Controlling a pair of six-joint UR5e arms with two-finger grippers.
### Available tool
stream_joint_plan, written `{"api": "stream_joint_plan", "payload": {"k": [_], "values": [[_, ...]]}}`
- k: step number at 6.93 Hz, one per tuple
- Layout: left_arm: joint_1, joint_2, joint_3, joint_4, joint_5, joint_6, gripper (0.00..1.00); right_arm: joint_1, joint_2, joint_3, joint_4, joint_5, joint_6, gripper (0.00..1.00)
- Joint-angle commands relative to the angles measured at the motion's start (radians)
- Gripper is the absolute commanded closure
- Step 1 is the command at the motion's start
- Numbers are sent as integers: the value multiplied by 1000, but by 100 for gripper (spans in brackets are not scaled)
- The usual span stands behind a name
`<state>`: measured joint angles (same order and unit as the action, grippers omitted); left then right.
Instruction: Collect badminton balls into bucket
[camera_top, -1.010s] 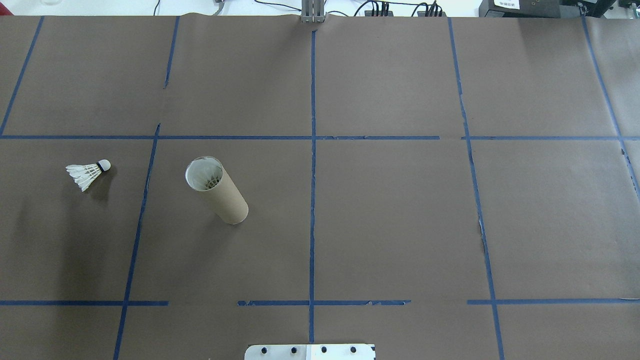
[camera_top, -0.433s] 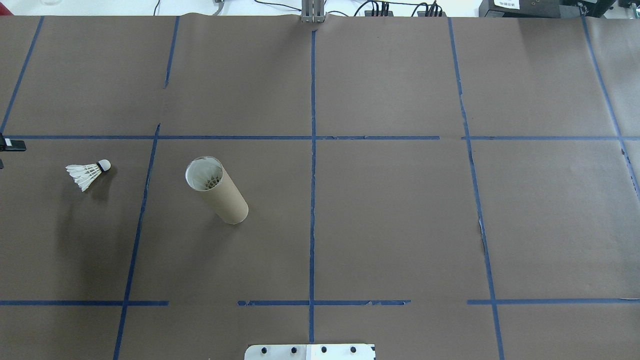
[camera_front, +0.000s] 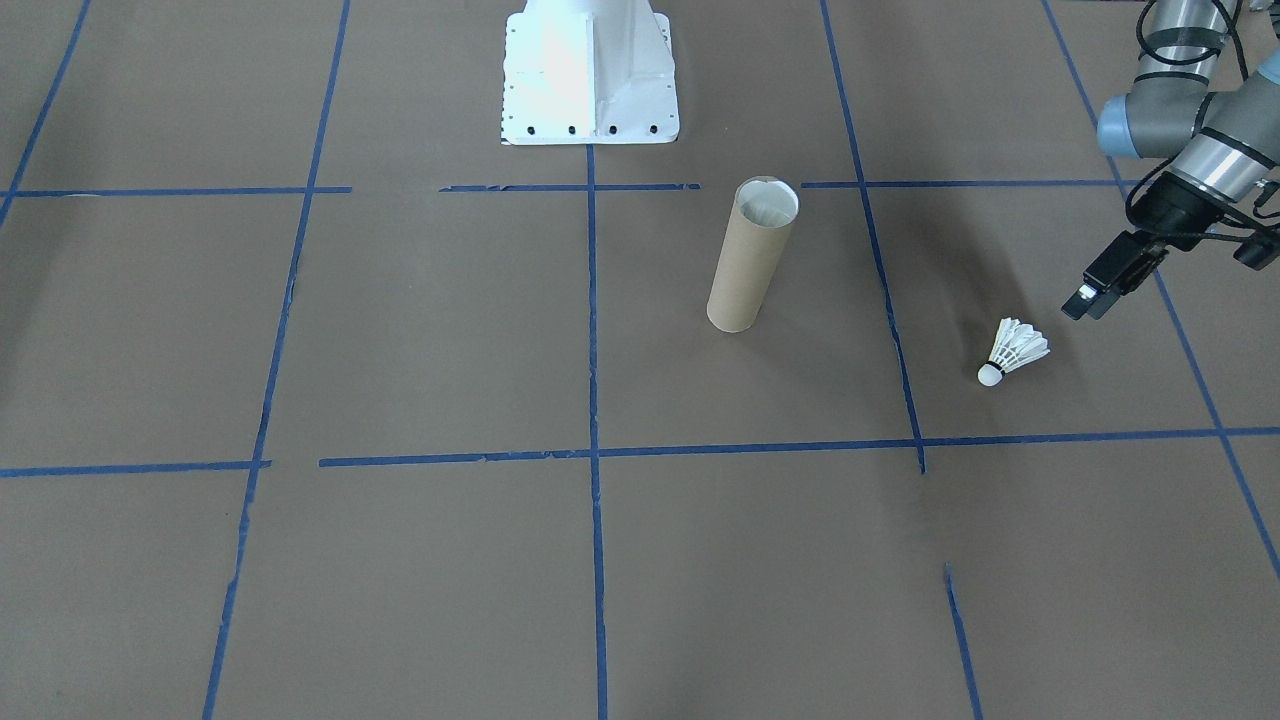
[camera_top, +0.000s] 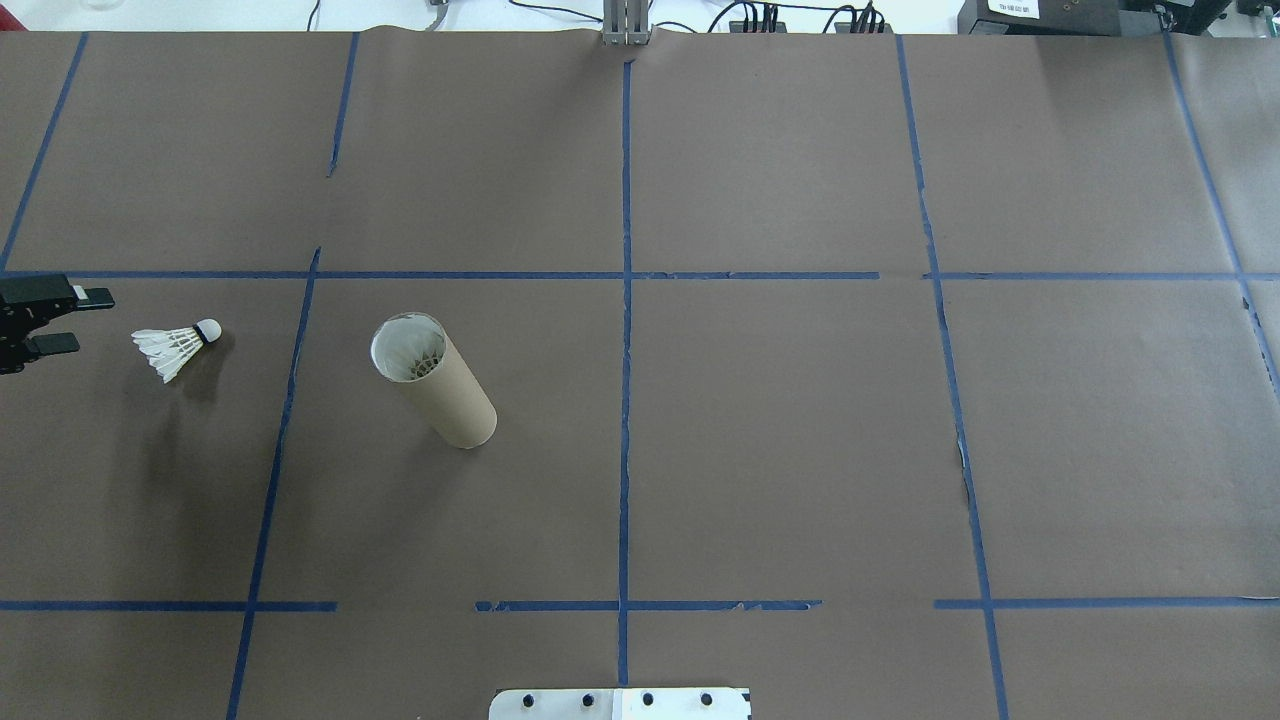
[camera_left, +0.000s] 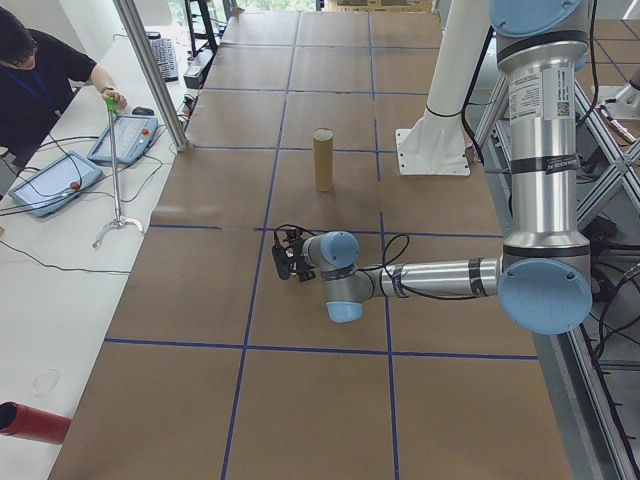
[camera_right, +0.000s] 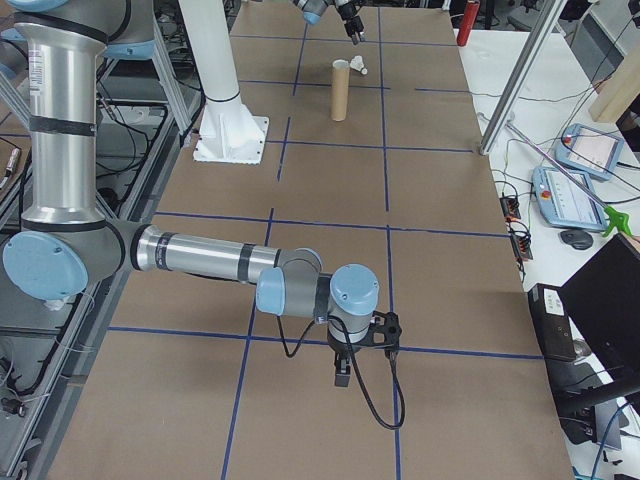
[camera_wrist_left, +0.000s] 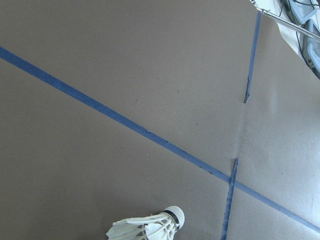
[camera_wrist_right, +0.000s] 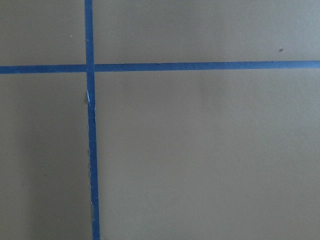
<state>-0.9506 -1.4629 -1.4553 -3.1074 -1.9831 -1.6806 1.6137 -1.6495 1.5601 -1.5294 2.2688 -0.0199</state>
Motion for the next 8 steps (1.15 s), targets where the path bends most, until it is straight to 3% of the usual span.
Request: {"api": "stream_joint_plan", "payload": {"k": [1, 4, 5, 6, 7, 8], "values": [[99, -40, 53, -77, 129, -150, 0, 0, -1, 0, 0, 0, 0, 0], [111, -42, 88, -77, 132, -154, 0, 0, 0, 1, 0, 0, 0, 0], [113, -43, 92, -79, 132, -157, 6, 0, -1, 0, 0, 0, 0, 0], [113, -43, 93, -77, 132, -159, 31, 0, 0, 1, 0, 2, 0, 0], [113, -43, 93, -79, 126, -159, 71, 0, 0, 2, 0, 0, 0, 0], [113, -43, 90, -79, 124, -159, 95, 0, 0, 0, 0, 0, 0, 0]]}}
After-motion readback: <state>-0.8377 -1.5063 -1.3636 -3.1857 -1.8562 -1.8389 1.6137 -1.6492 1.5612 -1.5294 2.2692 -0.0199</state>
